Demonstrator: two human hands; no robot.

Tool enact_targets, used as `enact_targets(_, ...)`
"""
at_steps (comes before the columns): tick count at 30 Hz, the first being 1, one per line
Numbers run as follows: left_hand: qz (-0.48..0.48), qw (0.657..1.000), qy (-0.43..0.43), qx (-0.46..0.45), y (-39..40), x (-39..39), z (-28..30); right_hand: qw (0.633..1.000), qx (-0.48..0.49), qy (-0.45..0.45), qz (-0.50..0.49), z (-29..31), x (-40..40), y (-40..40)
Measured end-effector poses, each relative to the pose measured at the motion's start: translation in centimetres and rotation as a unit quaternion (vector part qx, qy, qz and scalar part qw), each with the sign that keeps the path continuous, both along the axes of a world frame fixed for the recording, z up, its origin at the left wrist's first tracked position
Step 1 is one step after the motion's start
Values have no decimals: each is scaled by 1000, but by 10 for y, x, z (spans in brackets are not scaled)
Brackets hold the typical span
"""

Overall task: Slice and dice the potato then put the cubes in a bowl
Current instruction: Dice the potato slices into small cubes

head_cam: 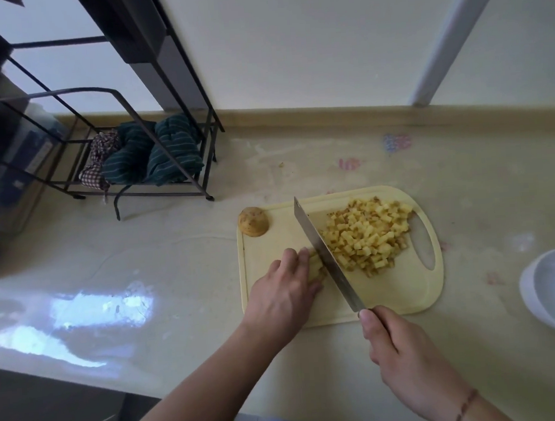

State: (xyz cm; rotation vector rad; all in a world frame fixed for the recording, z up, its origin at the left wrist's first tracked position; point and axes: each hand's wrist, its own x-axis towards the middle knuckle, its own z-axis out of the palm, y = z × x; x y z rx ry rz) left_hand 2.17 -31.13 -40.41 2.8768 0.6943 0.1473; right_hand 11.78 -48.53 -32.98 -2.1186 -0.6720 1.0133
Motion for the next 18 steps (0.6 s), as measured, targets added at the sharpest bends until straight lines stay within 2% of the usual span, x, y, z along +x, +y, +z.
enact_targets(5,-28,999,0,47,13,-6,8,1000,17,7,-2,6,-5,-6)
enact_targets(10,-148,979,-137,-14,17,-6,-6,1000,8,-7,-1,7,-10,-8)
enact_targets(18,-190,960,-196,-60,24,-1,-16,998,-55,-20,2,9,-18,-31)
